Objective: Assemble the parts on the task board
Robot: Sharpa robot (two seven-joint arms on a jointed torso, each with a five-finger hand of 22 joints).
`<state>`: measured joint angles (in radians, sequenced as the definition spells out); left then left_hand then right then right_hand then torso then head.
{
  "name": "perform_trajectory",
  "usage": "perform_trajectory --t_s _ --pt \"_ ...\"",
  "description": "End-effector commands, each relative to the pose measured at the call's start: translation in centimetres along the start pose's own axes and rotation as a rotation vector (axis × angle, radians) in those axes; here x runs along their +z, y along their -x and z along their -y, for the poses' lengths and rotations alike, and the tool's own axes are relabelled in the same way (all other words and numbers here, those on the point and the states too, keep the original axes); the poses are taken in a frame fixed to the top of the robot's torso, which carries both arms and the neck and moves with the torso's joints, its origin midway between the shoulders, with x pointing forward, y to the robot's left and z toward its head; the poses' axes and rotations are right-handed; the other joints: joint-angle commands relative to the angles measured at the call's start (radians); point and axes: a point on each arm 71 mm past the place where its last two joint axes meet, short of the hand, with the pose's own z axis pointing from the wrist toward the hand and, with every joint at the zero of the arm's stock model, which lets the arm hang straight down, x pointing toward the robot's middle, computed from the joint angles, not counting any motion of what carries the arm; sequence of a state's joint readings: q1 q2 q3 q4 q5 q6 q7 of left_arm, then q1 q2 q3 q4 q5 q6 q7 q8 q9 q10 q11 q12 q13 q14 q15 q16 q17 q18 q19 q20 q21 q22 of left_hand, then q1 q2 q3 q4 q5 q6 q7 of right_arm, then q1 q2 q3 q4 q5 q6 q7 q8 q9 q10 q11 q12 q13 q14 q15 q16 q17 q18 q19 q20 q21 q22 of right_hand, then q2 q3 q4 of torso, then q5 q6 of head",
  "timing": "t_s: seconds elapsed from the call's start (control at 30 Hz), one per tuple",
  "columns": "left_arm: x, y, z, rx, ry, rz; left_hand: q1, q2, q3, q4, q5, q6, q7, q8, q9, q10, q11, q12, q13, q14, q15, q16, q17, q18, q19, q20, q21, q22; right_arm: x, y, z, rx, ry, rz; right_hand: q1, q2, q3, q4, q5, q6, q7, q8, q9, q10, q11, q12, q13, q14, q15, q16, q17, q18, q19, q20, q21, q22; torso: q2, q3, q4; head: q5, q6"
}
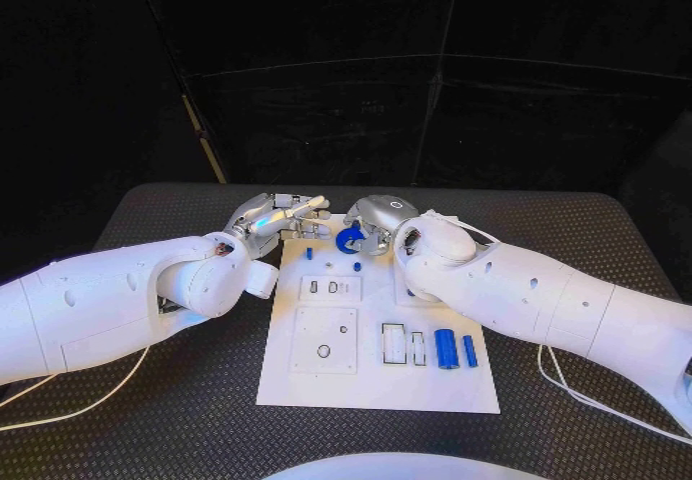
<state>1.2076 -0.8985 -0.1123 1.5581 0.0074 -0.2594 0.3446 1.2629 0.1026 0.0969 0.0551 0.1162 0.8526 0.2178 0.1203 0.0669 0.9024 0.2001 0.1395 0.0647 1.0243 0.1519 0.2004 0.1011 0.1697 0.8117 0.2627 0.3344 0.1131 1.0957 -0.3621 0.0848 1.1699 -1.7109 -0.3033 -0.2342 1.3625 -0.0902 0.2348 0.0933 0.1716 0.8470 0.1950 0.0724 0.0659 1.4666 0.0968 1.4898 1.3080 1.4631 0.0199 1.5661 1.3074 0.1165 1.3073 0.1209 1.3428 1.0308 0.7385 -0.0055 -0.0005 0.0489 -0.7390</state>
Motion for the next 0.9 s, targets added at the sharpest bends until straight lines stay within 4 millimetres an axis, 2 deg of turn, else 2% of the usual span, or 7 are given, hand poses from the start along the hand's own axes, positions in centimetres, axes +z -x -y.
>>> perform_trajectory --t_s 0.03,0.27,0.47,0.6,0.67,0.77,0.9 --pt "0.0 -0.1 0.2 0.0 -0.009 -0.014 -0.005 -0.002 0.003 -0.004 0.002 0.006 0.041 0.002 -0.001 0.004 0.004 0.001 -0.001 0.009 0.0 -0.004 -0.002 0.014 0.004 0.0 -0.003 -0.001 0.0 0.1 0.0 -0.003 -0.003 -0.007 -0.017 -0.003 -0.005 0.013 -0.006 -0.003 -0.001 -0.004 0.003 0.018 0.008 -0.006 0.143 0.108 0.008 0.005 0.263 -0.015 0.0 0.01 0.001 -0.001 0.0 -0.0001 0.0007 -0.001 0.001" --pt "0.0 -0.1 0.2 0.0 -0.009 -0.011 -0.005 -0.002 0.003 -0.004 0.002 0.006 0.041 0.002 -0.001 0.004 0.004 0.001 -0.001 0.009 0.0 -0.004 -0.002 0.014 0.004 0.0 -0.003 -0.001 -0.4 0.3 0.6 0.012 -0.013 -0.011 -0.063 0.013 -0.015 0.062 0.003 0.024 -0.006 0.004 0.009 0.02 0.005 -0.003 0.146 0.108 0.006 0.005 0.263 -0.015 0.001 0.01 0.003 0.0 0.0 0.0 -0.0006 -0.001 0.003" --pt "0.0 0.1 0.2 0.001 -0.01 -0.009 -0.004 -0.002 0.005 -0.006 0.002 0.006 0.041 0.001 -0.001 0.005 0.005 0.0 -0.001 0.009 0.001 -0.005 -0.002 0.014 0.005 0.0 -0.004 -0.003 -1.8 1.5 1.9 0.077 -0.001 0.086 -0.071 0.013 -0.018 0.075 0.001 0.027 -0.007 0.003 0.009 0.023 0.004 0.0 0.15 0.108 0.005 0.005 0.263 -0.015 0.0 0.009 0.003 -0.002 -0.003 0.0016 -0.0025 -0.002 0.007" --pt "-0.1 0.3 0.2 0.002 -0.011 -0.004 -0.004 -0.002 0.005 -0.006 0.002 0.006 0.041 0.001 -0.001 0.005 0.005 0.0 -0.001 0.01 0.001 -0.006 -0.002 0.014 0.005 0.0 -0.004 -0.003 -3.5 2.6 3.8 0.172 0.03 0.129 -0.044 0.01 -0.009 0.062 0.006 0.024 -0.007 -0.001 0.008 0.019 0.003 -0.004 0.145 0.107 0.004 0.004 0.26 -0.013 -0.006 0.008 -0.001 -0.011 -0.005 0.001 -0.0047 -0.003 0.011" --pt "-0.2 0.4 0.2 0.003 -0.012 -0.001 -0.004 -0.002 0.005 -0.006 0.002 0.006 0.041 0.001 -0.001 0.005 0.005 0.0 -0.001 0.01 0.001 -0.006 -0.002 0.014 0.005 0.0 -0.004 -0.003 -4.9 3.4 5.4 0.248 0.041 0.126 -0.028 0.008 -0.004 0.053 0.005 0.025 -0.007 -0.002 0.008 0.017 0.003 -0.006 0.142 0.106 0.004 0.002 0.255 -0.013 -0.009 0.008 -0.004 -0.015 -0.01 0.0014 -0.0085 -0.003 0.013" --pt "-0.2 0.6 0.2 0.005 -0.013 0.003 -0.004 -0.002 0.005 -0.006 0.002 0.006 0.041 0.001 -0.001 0.005 0.005 0.0 -0.001 0.01 0.001 -0.006 -0.003 0.014 0.005 0.0 -0.004 -0.003 -6.7 4.2 7.5 0.339 0.033 0.118 -0.015 0.002 -0.004 0.042 0.012 0.032 -0.008 0.0 0.009 0.013 0.002 -0.009 0.138 0.103 0.003 -0.001 0.244 -0.011 -0.014 0.008 -0.008 -0.024 -0.015 0.0049 -0.0142 -0.003 0.014" --pt "-0.2 0.7 0.2 0.006 -0.015 0.007 -0.004 -0.002 0.005 -0.006 0.002 0.006 0.041 0.001 -0.001 0.005 0.005 0.0 -0.001 0.01 0.001 -0.006 -0.003 0.014 0.005 0.0 -0.004 -0.003 -8.8 5.1 10.3 0.41 -0.007 0.126 -0.006 -0.009 -0.018 0.032 0.065 0.05 -0.012 0.007 0.011 0.007 -0.001 -0.015 0.131 0.1 0.0 -0.006 0.23 -0.008 -0.023 0.005 -0.017 -0.039 -0.021 0.0087 -0.0184 -0.005 0.014"
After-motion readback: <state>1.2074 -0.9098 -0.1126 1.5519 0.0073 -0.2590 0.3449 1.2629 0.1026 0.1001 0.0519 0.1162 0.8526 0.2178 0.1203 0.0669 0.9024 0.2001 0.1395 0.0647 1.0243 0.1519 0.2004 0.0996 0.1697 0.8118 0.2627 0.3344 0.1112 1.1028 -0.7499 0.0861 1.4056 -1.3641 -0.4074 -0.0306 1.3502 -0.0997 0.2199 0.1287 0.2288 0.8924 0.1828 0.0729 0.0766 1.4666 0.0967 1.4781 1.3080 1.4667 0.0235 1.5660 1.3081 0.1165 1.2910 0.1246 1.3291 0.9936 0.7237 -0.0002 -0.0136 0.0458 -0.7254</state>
